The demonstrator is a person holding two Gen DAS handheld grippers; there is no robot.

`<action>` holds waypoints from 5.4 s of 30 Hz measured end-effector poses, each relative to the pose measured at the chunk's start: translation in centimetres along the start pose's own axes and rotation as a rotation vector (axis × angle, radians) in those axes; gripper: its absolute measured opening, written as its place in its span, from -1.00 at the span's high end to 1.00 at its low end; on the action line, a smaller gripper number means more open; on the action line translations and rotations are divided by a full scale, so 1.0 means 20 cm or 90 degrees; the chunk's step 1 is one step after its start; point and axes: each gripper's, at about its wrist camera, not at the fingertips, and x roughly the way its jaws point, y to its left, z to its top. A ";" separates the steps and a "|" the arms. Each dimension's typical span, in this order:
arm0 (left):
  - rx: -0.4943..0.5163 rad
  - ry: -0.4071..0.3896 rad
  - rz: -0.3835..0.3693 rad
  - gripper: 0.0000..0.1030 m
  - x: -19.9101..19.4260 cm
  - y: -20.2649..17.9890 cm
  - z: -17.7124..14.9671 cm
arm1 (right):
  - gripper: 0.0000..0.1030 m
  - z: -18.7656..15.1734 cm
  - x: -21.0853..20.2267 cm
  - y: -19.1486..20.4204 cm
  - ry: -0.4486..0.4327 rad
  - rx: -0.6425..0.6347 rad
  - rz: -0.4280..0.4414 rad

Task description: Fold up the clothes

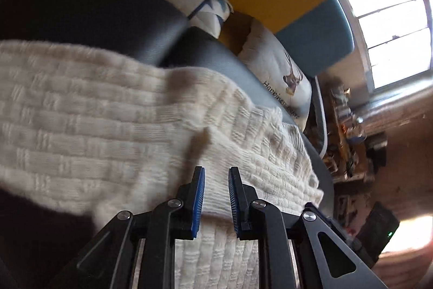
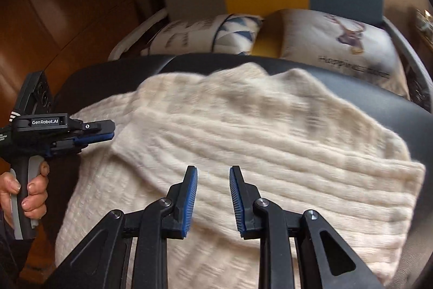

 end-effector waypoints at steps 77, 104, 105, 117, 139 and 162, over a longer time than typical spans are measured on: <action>-0.223 -0.163 -0.123 0.88 -0.49 0.27 0.36 | 0.48 -0.62 -0.27 -0.11 -0.060 0.252 0.055; 0.075 0.102 -0.089 0.07 0.30 -0.61 -0.36 | 0.09 -0.55 -0.30 -0.48 -0.173 0.423 0.251; 0.075 0.095 -0.098 0.07 0.24 -0.58 -0.36 | 0.11 -0.53 -0.27 -0.51 -0.175 0.449 0.260; -0.111 -0.002 -0.143 0.03 -0.17 0.16 -0.38 | 0.16 -0.41 0.05 -0.59 -0.173 0.627 0.296; -0.436 -0.046 -0.322 0.02 -0.07 0.51 -0.33 | 0.88 0.35 -0.35 -0.02 -0.151 0.209 0.099; -0.303 -0.087 -0.141 0.29 0.09 0.33 -0.15 | 0.88 -0.32 -0.17 -0.79 -0.113 0.459 0.075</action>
